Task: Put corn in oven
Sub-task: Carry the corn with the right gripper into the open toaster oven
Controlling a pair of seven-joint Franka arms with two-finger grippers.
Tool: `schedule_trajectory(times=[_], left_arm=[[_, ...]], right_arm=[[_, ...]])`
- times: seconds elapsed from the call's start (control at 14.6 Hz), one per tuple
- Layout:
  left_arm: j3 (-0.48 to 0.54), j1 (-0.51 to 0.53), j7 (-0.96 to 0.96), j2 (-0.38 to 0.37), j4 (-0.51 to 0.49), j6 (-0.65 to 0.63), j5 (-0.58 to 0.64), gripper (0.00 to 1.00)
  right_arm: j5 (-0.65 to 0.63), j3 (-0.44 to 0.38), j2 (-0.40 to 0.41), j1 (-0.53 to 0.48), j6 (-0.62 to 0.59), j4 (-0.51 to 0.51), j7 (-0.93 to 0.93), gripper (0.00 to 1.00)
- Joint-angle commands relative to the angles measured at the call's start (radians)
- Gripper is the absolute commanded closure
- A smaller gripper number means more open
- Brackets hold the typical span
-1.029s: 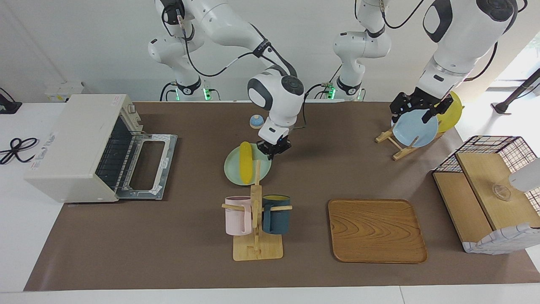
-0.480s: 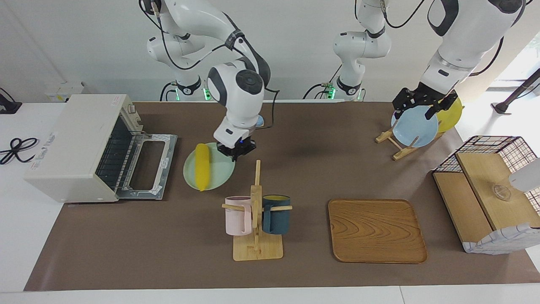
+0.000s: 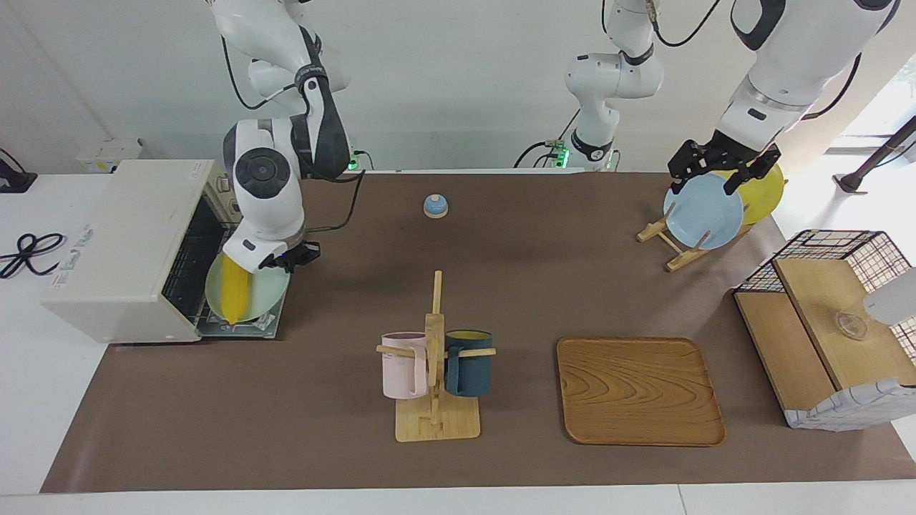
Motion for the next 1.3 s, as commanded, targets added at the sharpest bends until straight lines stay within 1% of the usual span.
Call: schedule_trajectory(times=[0.0,0.21,0.34,0.48,0.75,0.89,1.03,1.1,1.23], left_arm=[[0.007,-0.012,0.005,-0.008,-0.007,-0.012,0.012,0.00],[0.008,-0.007,0.005,-0.035,-0.033,-0.012,0.012,0.00],[0.007,-0.006,0.005,-0.040,-0.039,-0.011,0.012,0.00],[0.007,-0.007,0.005,-0.038,-0.038,-0.011,0.012,0.00],[0.008,-0.012,0.010,-0.037,-0.041,-0.012,0.012,0.00],[0.008,-0.012,0.010,-0.037,-0.041,-0.012,0.012,0.00],[0.008,-0.012,0.002,-0.037,-0.041,-0.015,0.012,0.00],[0.008,-0.010,0.002,-0.037,-0.041,-0.016,0.012,0.00],[0.010,-0.012,0.002,-0.037,-0.041,-0.019,0.012,0.00]], right_arm=[[-0.033,0.011,-0.081,-0.034,0.017,-0.099,-0.033,1.00],[-0.041,0.013,-0.119,-0.104,0.016,-0.142,-0.097,1.00],[-0.041,0.011,-0.126,-0.146,0.023,-0.158,-0.149,1.00],[-0.041,0.013,-0.138,-0.166,0.071,-0.197,-0.156,1.00],[-0.041,0.013,-0.173,-0.197,0.193,-0.309,-0.159,1.00],[-0.041,0.013,-0.173,-0.209,0.212,-0.314,-0.183,1.00],[-0.041,0.013,-0.173,-0.217,0.212,-0.314,-0.185,0.83],[-0.041,0.013,-0.172,-0.217,0.212,-0.313,-0.186,0.78],[-0.041,0.014,-0.167,-0.217,0.209,-0.301,-0.188,0.65]])
